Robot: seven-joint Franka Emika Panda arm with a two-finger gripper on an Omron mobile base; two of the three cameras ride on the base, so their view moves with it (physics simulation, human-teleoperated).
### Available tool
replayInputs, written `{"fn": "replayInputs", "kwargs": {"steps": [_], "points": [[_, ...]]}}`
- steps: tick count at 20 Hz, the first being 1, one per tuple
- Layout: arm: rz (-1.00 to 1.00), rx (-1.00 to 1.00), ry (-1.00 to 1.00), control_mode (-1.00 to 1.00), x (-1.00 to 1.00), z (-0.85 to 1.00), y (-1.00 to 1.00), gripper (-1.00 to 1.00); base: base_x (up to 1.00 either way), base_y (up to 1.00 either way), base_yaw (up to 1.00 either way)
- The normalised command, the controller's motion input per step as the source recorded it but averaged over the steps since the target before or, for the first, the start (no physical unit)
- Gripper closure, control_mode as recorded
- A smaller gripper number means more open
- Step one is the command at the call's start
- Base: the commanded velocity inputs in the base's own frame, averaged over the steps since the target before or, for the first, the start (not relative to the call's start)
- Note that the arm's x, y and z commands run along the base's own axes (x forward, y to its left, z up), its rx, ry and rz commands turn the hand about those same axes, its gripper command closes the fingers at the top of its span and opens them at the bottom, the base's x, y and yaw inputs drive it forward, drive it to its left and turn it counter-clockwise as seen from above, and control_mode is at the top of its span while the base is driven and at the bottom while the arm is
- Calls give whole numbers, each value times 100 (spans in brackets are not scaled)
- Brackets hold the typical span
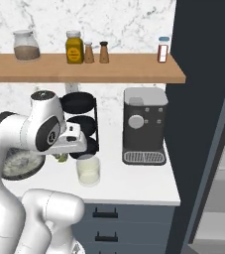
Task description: Grab a lemon wedge from the fridge and one ice cube from the ice bowl, and put them in the glass of lemonade.
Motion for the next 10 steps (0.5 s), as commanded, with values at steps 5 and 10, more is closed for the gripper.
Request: {"fn": "replayInputs", "kwargs": {"steps": [5, 10], "points": [[-5, 0, -2, -100, 99, -54, -3, 100, 0, 0, 0], [-1, 0, 3, -100, 94, -42, -7, 100, 0, 0, 0]]}}
